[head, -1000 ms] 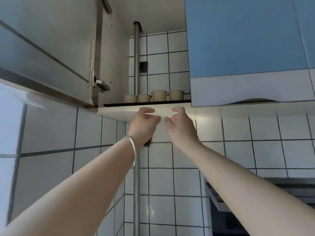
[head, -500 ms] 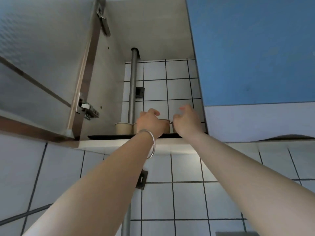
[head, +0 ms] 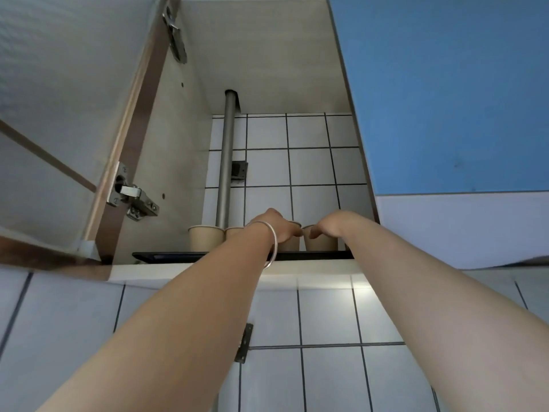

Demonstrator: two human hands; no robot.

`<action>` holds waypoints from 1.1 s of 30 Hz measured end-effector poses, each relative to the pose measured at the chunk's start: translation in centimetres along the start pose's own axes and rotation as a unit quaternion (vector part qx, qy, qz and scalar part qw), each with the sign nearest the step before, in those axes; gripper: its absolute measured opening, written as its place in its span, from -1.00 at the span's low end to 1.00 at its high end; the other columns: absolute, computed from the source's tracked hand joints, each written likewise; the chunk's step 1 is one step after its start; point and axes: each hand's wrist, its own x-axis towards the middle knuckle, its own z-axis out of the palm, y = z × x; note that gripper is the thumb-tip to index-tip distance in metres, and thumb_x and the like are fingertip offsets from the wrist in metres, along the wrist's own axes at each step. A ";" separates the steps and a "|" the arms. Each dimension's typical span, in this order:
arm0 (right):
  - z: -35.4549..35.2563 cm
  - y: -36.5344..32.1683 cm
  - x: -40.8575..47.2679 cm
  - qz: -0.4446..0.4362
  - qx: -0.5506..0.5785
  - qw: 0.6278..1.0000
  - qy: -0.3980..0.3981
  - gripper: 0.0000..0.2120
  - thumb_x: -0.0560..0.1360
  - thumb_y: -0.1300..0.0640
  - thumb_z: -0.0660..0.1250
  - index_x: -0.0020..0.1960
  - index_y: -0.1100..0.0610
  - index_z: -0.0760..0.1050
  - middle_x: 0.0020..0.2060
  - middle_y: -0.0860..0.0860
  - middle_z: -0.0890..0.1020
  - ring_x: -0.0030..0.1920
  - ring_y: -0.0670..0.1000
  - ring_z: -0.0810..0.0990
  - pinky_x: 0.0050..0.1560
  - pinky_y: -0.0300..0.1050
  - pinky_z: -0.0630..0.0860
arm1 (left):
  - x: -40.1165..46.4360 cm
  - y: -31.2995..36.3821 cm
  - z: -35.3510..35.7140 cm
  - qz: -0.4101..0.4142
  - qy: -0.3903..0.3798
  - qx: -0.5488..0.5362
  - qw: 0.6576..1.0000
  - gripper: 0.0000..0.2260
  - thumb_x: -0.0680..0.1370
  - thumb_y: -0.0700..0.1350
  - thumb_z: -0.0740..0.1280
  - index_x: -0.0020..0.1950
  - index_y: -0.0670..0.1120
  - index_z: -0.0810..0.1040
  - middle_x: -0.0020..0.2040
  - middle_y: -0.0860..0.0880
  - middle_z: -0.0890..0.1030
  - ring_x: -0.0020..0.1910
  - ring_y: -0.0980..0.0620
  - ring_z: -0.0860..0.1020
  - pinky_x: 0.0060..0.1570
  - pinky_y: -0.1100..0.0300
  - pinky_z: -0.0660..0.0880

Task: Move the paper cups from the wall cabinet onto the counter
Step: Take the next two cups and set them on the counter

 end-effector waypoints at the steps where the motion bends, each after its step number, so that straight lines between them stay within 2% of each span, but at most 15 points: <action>1: -0.1 0.0 -0.1 -0.001 -0.004 1.000 -0.020 -0.42 0.55 0.04 0.26 0.47 0.27 0.20 0.46 0.20 0.28 0.42 0.19 0.31 0.34 -0.03 0.31 | 0.1 0.2 0.1 0.003 -0.008 0.005 1.000 -0.36 0.45 0.07 0.37 0.45 -0.11 0.24 0.35 -0.16 0.43 0.28 -0.15 0.43 0.14 0.09 0.39; 5: -0.4 0.0 0.0 -0.009 0.026 0.998 -0.053 -0.40 0.54 0.04 0.27 0.48 0.27 0.18 0.48 0.21 0.25 0.44 0.19 0.28 0.38 -0.01 0.29 | 0.6 0.4 0.3 0.004 -0.033 0.021 0.999 -0.36 0.45 0.07 0.36 0.44 -0.14 0.24 0.24 -0.16 0.45 0.07 -0.12 0.46 0.02 0.11 0.40; 9: -0.4 0.0 0.6 0.003 0.087 0.996 -0.034 -0.42 0.54 0.10 0.28 0.46 0.30 0.19 0.45 0.23 0.28 0.41 0.20 0.33 0.41 0.02 0.29 | 0.3 0.6 0.2 0.017 -0.021 0.061 0.998 -0.48 0.53 0.06 0.28 0.42 -0.14 0.31 0.35 -0.17 0.41 0.27 -0.15 0.44 0.12 0.10 0.37; 11: -0.4 0.1 0.8 0.010 0.122 0.992 -0.030 -0.45 0.55 0.13 0.27 0.45 0.32 0.20 0.44 0.24 0.30 0.40 0.22 0.34 0.41 0.02 0.29 | 0.3 0.5 0.2 0.009 -0.013 0.061 0.998 -0.49 0.52 0.06 0.28 0.39 -0.16 0.35 0.34 -0.17 0.42 0.27 -0.15 0.45 0.11 0.09 0.38; 14: -0.3 0.3 0.5 0.019 0.173 0.985 -0.021 -0.45 0.55 0.12 0.27 0.44 0.32 0.21 0.43 0.24 0.31 0.39 0.21 0.35 0.36 0.01 0.31 | 0.3 0.3 0.2 -0.020 0.005 0.027 0.999 -0.37 0.47 0.11 0.32 0.42 -0.20 0.28 0.33 -0.17 0.45 0.23 -0.15 0.47 0.02 0.11 0.37; 16: -0.5 -0.1 0.3 0.016 0.226 0.974 -0.026 -0.42 0.52 0.05 0.31 0.43 0.29 0.24 0.40 0.22 0.35 0.36 0.19 0.39 0.31 0.00 0.36 | 0.2 0.4 -0.1 -0.028 0.028 -0.013 0.999 -0.27 0.44 0.18 0.33 0.46 -0.19 0.20 0.34 -0.18 0.44 0.26 -0.15 0.47 0.08 0.11 0.40; 19: -1.1 -1.4 0.2 -0.011 0.315 0.949 -0.001 -0.23 0.31 -0.10 0.47 0.39 0.21 0.33 0.24 0.16 0.52 0.12 0.12 0.55 0.05 -0.06 0.54 | -0.4 1.0 -1.6 -0.004 0.096 -0.117 0.988 -0.27 0.42 0.20 0.34 0.45 -0.14 0.20 0.32 -0.16 0.46 0.22 -0.14 0.48 0.15 0.10 0.44; 21: -1.6 -2.2 -0.2 -0.043 0.370 0.927 0.036 -0.10 0.16 -0.18 0.52 0.37 0.16 0.32 0.15 0.13 0.57 0.05 0.11 0.59 -0.02 -0.06 0.57 | -1.5 1.6 -3.1 0.024 0.140 -0.197 0.970 -0.28 0.42 0.17 0.37 0.45 -0.10 0.17 0.29 -0.13 0.47 0.09 -0.11 0.49 0.05 0.15 0.42; 25: -2.1 -3.8 -3.9 -0.084 0.467 0.878 0.067 -0.17 0.19 -0.19 0.53 0.32 0.07 0.28 0.12 0.04 0.58 0.02 0.06 0.61 0.01 -0.01 0.60 | -5.1 2.5 -5.4 0.063 0.230 -0.299 0.924 -0.29 0.39 0.13 0.42 0.43 0.00 0.17 0.08 -0.04 0.46 -0.01 -0.06 0.46 0.01 0.14 0.42; 28: -1.0 -3.5 -6.5 -0.101 0.515 0.849 0.062 -0.26 0.21 -0.19 0.52 0.27 0.05 0.34 0.06 0.00 0.57 0.01 0.05 0.60 -0.20 -0.12 0.55 | -8.4 1.9 -6.2 0.081 0.251 -0.312 0.912 -0.36 0.34 0.17 0.45 0.33 0.07 0.29 0.05 0.01 0.49 0.00 -0.03 0.51 0.07 0.11 0.52; 29: -0.3 -3.2 -7.5 -0.099 0.534 0.839 0.043 -0.27 0.18 -0.20 0.52 0.24 0.05 0.38 0.04 0.00 0.59 0.02 0.06 0.60 -0.18 -0.12 0.56 | -9.5 1.3 -6.2 0.082 0.251 -0.308 0.914 -0.38 0.32 0.18 0.46 0.30 0.09 0.32 0.06 0.02 0.51 0.02 -0.02 0.53 0.08 0.09 0.54; 31: 1.3 -2.5 -9.4 -0.096 0.577 0.810 -0.027 -0.17 0.03 -0.24 0.55 0.21 0.06 0.45 0.05 0.02 0.65 0.03 0.08 0.63 0.01 0.01 0.60 | -11.7 -0.1 -5.8 0.082 0.235 -0.305 0.919 -0.42 0.30 0.20 0.47 0.24 0.11 0.35 0.10 0.02 0.54 0.04 -0.02 0.56 0.07 0.03 0.57; 33: 2.8 -1.7 -11.2 -0.093 0.608 0.786 -0.061 -0.10 -0.06 -0.26 0.55 0.22 0.05 0.50 0.06 0.05 0.68 0.04 0.09 0.66 0.11 0.11 0.58 | -14.1 -1.6 -5.2 0.071 0.215 -0.321 0.920 -0.47 0.31 0.20 0.46 0.18 0.12 0.35 0.09 0.03 0.56 0.03 0.00 0.58 0.03 0.04 0.58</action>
